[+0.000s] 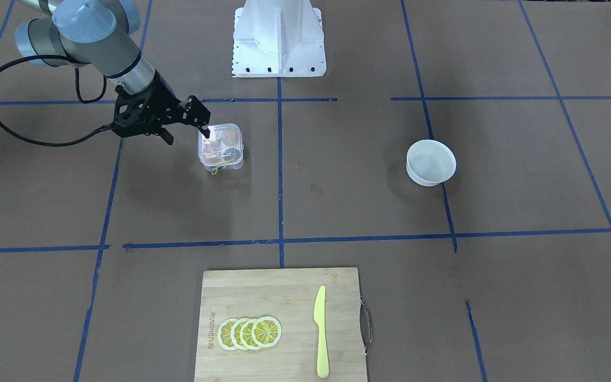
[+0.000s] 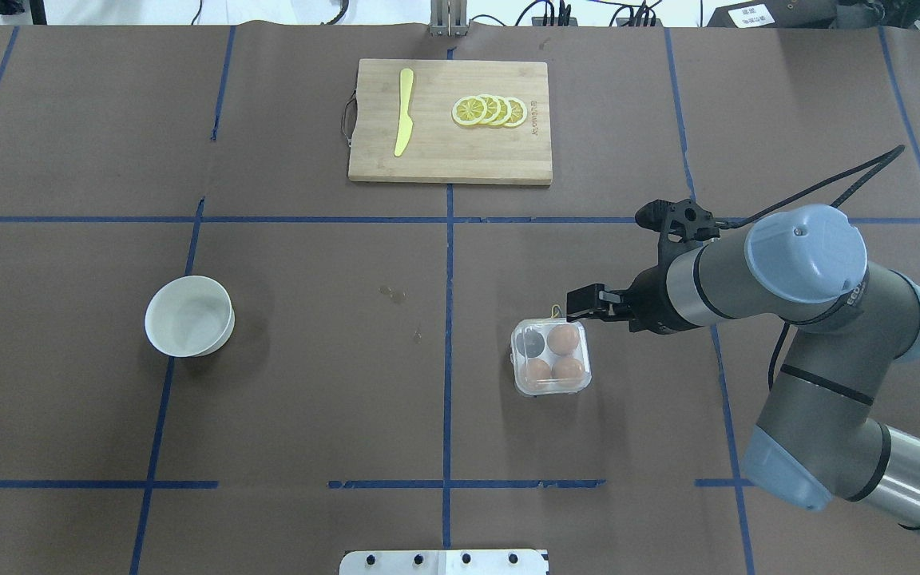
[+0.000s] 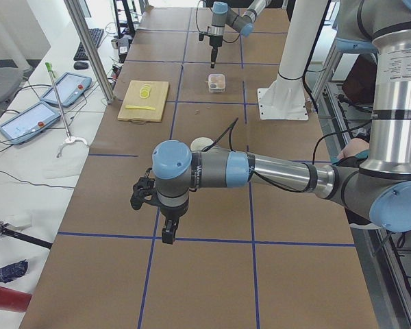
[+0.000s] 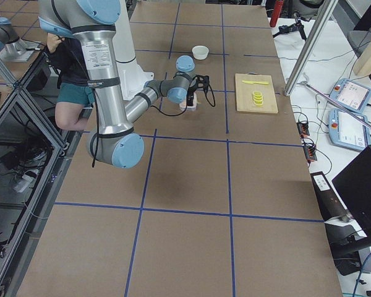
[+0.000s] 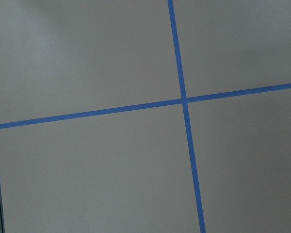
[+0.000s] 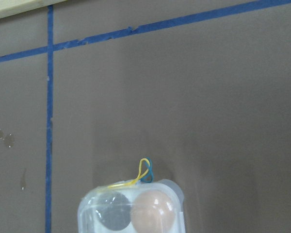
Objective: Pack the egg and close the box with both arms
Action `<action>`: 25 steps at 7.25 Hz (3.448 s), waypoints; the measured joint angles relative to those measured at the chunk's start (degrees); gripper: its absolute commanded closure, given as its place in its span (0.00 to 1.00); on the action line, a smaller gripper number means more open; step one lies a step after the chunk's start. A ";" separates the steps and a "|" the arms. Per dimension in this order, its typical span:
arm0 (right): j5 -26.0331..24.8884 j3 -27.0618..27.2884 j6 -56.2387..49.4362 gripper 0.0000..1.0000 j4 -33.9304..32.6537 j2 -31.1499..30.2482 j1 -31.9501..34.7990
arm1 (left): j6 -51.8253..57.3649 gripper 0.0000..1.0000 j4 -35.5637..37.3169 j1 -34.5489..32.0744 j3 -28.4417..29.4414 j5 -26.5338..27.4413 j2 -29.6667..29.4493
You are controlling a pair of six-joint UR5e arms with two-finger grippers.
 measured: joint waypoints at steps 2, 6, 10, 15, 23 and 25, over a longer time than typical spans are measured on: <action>0.26 0.04 -2.88 0.00 -6.46 0.55 2.35 | 0.00 0.00 -0.08 0.17 0.01 0.00 0.01; 5.26 -0.11 -22.06 0.00 -16.36 -1.90 13.03 | -0.09 0.00 -4.72 3.52 1.89 -0.06 1.25; 11.64 -1.97 -60.04 0.00 -26.28 -10.26 33.81 | -0.40 0.00 -10.65 4.73 3.40 -0.57 5.71; 16.41 -17.23 -86.12 0.00 -29.80 -17.43 55.35 | -0.02 0.00 -10.45 4.77 3.40 -0.61 5.68; 20.57 -17.38 -85.91 0.00 -29.74 -20.55 58.99 | -0.33 0.00 -12.78 4.97 5.22 -0.39 5.54; 20.85 -17.40 -85.89 0.00 -29.74 -20.77 58.99 | -0.65 0.00 -12.52 5.04 5.33 -0.15 5.54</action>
